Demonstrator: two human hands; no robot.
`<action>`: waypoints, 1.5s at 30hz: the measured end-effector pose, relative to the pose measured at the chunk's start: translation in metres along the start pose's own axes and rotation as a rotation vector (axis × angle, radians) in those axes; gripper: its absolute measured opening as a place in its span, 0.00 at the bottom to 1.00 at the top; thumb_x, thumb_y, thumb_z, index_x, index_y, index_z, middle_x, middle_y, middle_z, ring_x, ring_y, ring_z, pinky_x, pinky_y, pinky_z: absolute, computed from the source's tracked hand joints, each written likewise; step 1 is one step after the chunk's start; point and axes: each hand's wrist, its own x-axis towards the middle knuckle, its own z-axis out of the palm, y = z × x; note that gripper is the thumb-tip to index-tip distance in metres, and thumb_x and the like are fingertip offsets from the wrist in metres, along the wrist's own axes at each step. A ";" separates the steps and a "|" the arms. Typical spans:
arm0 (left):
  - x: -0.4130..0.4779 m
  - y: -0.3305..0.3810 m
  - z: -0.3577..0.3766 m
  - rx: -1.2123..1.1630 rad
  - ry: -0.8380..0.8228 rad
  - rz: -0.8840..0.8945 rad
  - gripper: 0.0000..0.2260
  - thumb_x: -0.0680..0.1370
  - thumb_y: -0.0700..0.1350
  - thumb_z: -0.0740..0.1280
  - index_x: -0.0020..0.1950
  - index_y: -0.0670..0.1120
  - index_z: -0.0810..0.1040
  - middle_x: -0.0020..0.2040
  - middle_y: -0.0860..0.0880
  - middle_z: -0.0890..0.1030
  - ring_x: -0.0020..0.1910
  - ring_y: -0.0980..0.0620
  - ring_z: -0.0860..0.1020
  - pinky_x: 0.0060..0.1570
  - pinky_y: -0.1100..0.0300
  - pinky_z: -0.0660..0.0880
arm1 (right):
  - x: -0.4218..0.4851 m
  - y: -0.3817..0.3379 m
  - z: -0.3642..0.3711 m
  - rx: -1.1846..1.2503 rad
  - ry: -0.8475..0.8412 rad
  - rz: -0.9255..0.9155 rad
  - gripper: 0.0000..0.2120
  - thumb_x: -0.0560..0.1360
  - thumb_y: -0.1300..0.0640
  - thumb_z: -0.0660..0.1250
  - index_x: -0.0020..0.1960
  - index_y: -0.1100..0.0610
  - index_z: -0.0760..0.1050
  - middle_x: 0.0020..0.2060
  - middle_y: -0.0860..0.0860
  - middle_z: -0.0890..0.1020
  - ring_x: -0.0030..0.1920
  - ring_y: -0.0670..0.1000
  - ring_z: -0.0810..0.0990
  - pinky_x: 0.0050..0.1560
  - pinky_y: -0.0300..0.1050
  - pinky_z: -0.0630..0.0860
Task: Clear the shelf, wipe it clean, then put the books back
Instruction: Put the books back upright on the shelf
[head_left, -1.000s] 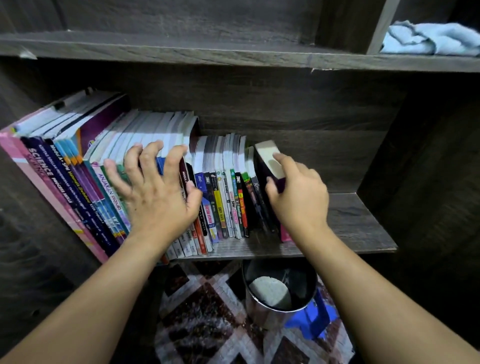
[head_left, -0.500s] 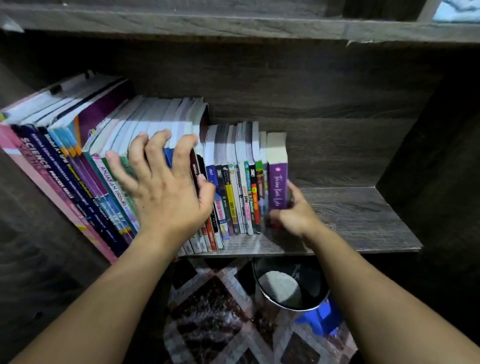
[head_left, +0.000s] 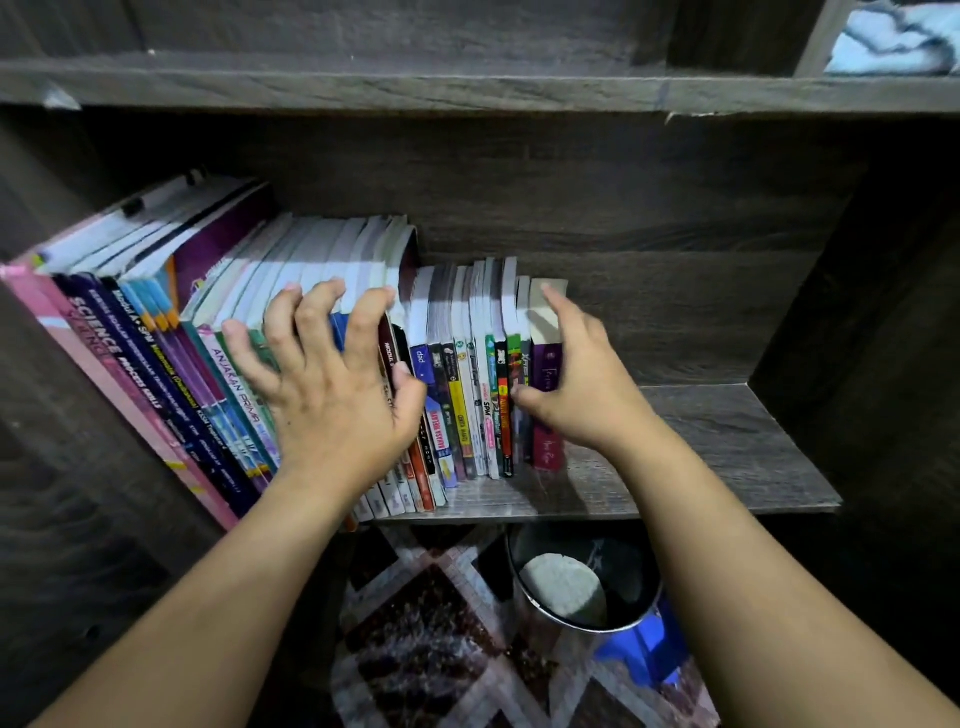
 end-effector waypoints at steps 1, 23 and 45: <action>0.000 0.000 0.000 0.002 -0.004 0.001 0.27 0.68 0.51 0.61 0.67 0.50 0.66 0.67 0.41 0.66 0.71 0.41 0.57 0.67 0.48 0.26 | -0.002 -0.008 -0.004 -0.088 -0.002 -0.054 0.48 0.69 0.55 0.76 0.77 0.41 0.49 0.75 0.51 0.58 0.73 0.54 0.63 0.72 0.51 0.63; -0.001 -0.001 -0.001 0.014 -0.029 -0.009 0.27 0.68 0.53 0.58 0.67 0.51 0.65 0.67 0.42 0.65 0.71 0.39 0.58 0.69 0.36 0.39 | -0.031 -0.030 0.027 -0.331 0.063 -0.150 0.34 0.76 0.57 0.64 0.78 0.53 0.53 0.76 0.53 0.58 0.75 0.51 0.54 0.71 0.49 0.62; -0.012 0.067 -0.001 0.112 -0.319 0.214 0.30 0.73 0.53 0.57 0.75 0.48 0.63 0.73 0.52 0.67 0.77 0.50 0.54 0.68 0.37 0.35 | -0.002 0.010 -0.020 -0.219 -0.076 -0.131 0.35 0.74 0.66 0.62 0.78 0.49 0.57 0.77 0.48 0.59 0.76 0.46 0.58 0.72 0.37 0.54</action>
